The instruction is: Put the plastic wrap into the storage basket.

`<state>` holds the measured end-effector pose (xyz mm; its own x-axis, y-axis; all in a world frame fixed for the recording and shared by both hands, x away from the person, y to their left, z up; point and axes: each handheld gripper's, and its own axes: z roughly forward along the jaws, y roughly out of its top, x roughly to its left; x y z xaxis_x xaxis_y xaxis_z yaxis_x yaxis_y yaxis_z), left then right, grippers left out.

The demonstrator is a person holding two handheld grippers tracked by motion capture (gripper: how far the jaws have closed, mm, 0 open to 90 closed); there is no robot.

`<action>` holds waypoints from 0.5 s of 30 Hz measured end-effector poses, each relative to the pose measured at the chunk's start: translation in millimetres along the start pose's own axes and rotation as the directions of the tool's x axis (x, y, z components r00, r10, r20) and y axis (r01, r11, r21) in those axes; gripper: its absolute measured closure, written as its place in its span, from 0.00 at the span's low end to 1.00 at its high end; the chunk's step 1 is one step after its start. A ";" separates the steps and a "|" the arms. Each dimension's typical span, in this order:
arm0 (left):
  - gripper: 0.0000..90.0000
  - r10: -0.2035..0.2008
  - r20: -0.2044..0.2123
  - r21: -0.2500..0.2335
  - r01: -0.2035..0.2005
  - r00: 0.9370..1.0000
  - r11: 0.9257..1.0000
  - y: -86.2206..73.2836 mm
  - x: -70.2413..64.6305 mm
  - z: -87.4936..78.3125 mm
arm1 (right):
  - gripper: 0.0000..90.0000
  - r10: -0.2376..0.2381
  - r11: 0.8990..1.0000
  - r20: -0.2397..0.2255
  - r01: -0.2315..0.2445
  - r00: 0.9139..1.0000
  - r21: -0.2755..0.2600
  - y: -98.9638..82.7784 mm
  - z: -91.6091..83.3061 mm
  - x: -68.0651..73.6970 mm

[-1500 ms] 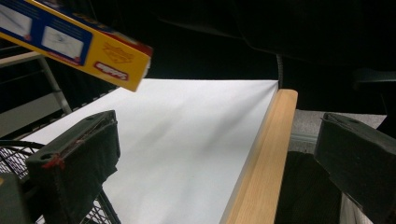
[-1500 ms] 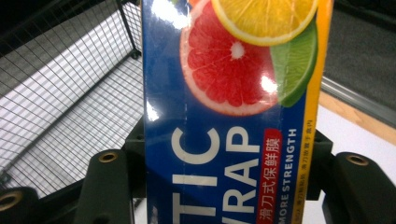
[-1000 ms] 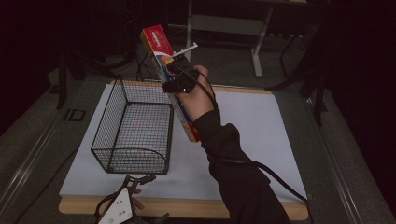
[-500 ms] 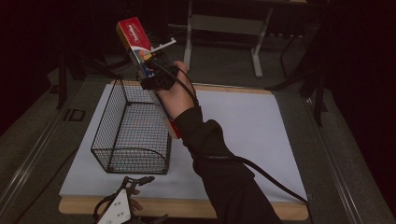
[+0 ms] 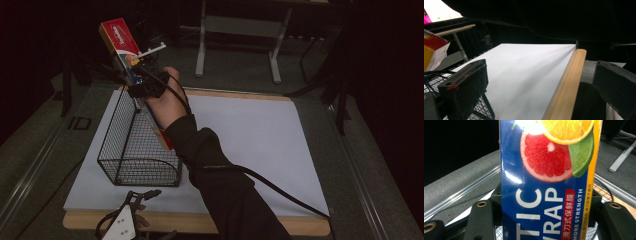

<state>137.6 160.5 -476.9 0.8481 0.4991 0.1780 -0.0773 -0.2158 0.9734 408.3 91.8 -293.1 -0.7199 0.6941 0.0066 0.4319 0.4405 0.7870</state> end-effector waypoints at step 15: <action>0.01 0.003 -0.013 -0.001 -0.003 1.000 1.000 -0.1 -0.3 -3.4 | 0.45 0.011 1.000 0.002 -0.011 1.000 0.017 -23.2 44.3 21.6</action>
<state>135.6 163.1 -476.5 0.8412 0.5091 0.1825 -0.0800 -0.2166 0.9730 406.7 121.8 -338.6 -0.7141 0.6999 0.0140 0.4489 0.4425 0.7763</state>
